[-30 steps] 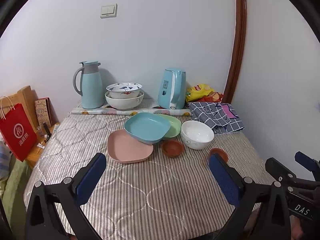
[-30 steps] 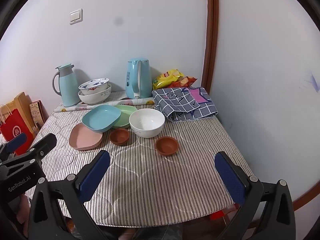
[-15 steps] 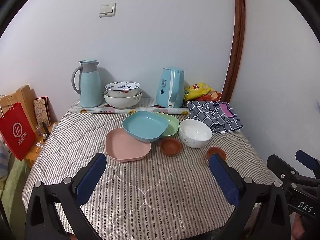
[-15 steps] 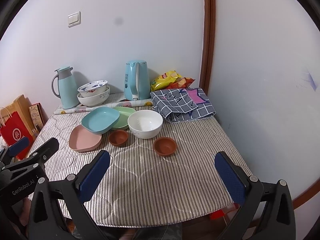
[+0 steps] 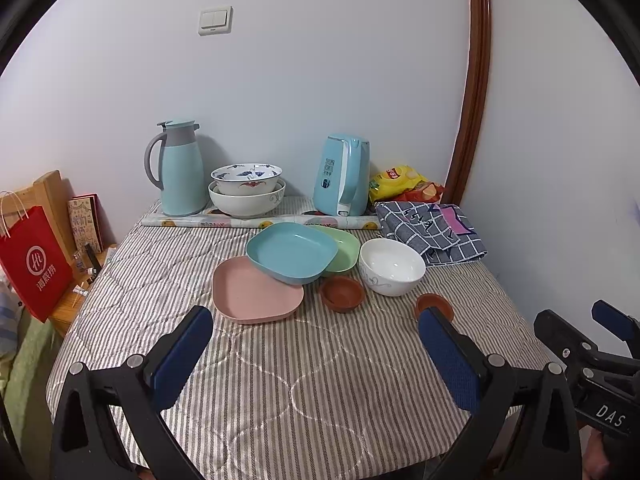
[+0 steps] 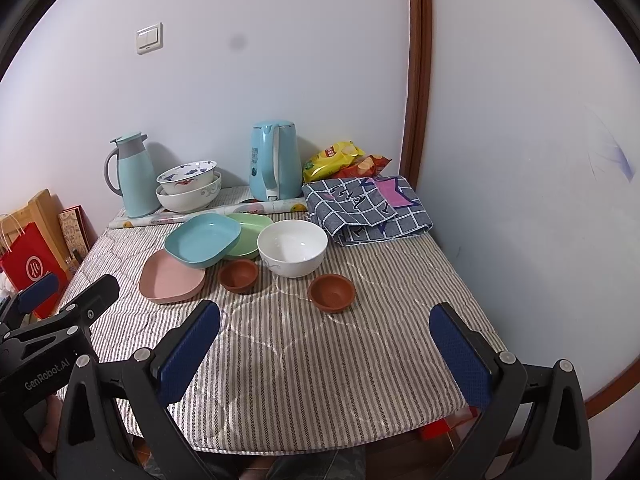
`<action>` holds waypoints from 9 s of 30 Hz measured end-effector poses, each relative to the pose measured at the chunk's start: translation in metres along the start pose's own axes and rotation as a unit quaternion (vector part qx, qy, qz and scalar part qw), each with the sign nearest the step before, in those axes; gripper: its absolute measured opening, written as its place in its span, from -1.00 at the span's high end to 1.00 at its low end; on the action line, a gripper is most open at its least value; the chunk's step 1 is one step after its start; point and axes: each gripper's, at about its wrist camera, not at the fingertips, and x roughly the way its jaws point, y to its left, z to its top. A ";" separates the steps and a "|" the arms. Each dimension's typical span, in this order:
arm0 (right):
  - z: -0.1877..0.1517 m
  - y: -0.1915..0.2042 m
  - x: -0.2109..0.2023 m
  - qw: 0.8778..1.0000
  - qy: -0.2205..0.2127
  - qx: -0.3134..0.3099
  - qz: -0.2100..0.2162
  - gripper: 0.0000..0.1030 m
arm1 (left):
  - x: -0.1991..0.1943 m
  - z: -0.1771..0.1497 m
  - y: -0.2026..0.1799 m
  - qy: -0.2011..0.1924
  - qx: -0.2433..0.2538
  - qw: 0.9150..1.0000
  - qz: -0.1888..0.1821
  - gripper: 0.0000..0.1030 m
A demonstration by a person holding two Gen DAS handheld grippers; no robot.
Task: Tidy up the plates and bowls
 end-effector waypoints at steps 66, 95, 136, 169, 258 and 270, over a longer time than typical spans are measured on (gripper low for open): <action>0.032 0.020 0.120 0.998 0.059 0.002 0.036 -0.99 | 0.134 0.031 0.048 0.093 -0.035 0.994 0.036 -1.00; 0.103 0.118 0.279 0.985 0.083 -0.114 0.103 -0.47 | 0.265 0.046 0.081 0.173 -0.088 0.980 0.030 -0.27; 0.077 0.145 0.337 0.968 0.183 -0.100 0.141 0.84 | 0.278 0.039 0.099 0.185 -0.092 0.978 0.006 0.60; 0.034 0.192 0.299 0.962 0.211 -0.092 0.147 0.83 | 0.253 0.015 0.153 0.202 -0.102 0.974 0.013 0.60; 0.110 0.070 0.255 0.981 0.129 -0.026 0.143 -0.25 | 0.240 0.096 0.060 0.170 -0.038 0.985 0.009 -0.06; 0.123 0.085 0.294 0.983 0.128 -0.044 0.127 -0.25 | 0.279 0.097 0.064 0.192 -0.034 0.981 0.019 -0.06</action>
